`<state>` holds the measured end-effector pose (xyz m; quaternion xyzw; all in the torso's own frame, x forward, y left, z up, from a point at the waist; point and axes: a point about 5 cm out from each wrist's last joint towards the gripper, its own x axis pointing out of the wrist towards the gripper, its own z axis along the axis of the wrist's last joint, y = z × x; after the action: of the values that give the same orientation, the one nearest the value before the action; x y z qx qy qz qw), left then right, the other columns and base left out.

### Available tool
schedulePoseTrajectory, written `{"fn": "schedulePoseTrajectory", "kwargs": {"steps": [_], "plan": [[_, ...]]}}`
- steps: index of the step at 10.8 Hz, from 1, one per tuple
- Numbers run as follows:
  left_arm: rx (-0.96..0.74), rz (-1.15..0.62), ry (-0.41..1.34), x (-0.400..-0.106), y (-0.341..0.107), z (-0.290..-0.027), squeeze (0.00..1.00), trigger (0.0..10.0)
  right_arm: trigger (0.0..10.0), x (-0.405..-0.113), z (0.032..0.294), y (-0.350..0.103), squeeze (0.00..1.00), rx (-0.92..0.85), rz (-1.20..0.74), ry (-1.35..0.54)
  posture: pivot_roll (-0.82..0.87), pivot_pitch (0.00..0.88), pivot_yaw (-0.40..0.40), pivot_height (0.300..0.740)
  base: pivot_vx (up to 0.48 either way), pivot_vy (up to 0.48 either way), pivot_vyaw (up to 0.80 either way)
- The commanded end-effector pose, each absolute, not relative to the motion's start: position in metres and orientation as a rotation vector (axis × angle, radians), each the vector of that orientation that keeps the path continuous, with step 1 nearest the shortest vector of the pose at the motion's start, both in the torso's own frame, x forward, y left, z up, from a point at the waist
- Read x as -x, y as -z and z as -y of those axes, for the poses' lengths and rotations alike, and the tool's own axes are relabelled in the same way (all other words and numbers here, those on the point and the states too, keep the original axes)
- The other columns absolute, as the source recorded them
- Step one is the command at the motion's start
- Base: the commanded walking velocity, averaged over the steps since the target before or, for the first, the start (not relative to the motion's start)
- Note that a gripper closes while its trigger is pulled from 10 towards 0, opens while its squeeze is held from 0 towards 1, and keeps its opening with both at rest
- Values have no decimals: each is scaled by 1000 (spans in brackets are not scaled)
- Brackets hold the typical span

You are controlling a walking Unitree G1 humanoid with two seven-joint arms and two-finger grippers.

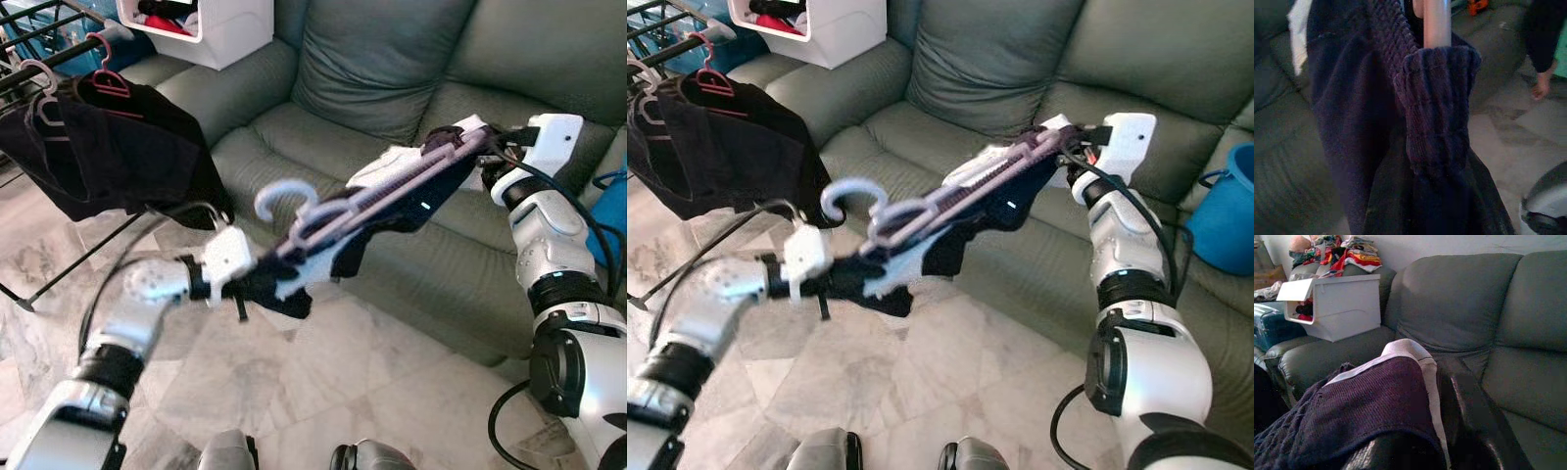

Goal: Hang hanger

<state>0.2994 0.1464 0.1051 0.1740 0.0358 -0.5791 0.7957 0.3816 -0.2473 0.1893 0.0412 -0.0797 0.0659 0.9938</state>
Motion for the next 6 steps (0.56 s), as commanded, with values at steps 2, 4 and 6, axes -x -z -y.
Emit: {"fn": "schedulePoseTrajectory", "kwargs": {"steps": [2,4,6], "plan": [[-433,-299,1330,-280,-75,-161,0,0,0,-381,275,-241,0,-61,351,-19,-70,7,-59,740,0,0,0],[-597,-494,1162,-290,-52,-176,0,0,0,-387,261,-251,0,-67,383,-63,-70,5,-60,740,0,0,0],[-594,-568,1004,-298,-43,-182,0,0,0,-388,257,-253,0,-67,387,-84,-75,5,-61,740,0,0,0]]}}
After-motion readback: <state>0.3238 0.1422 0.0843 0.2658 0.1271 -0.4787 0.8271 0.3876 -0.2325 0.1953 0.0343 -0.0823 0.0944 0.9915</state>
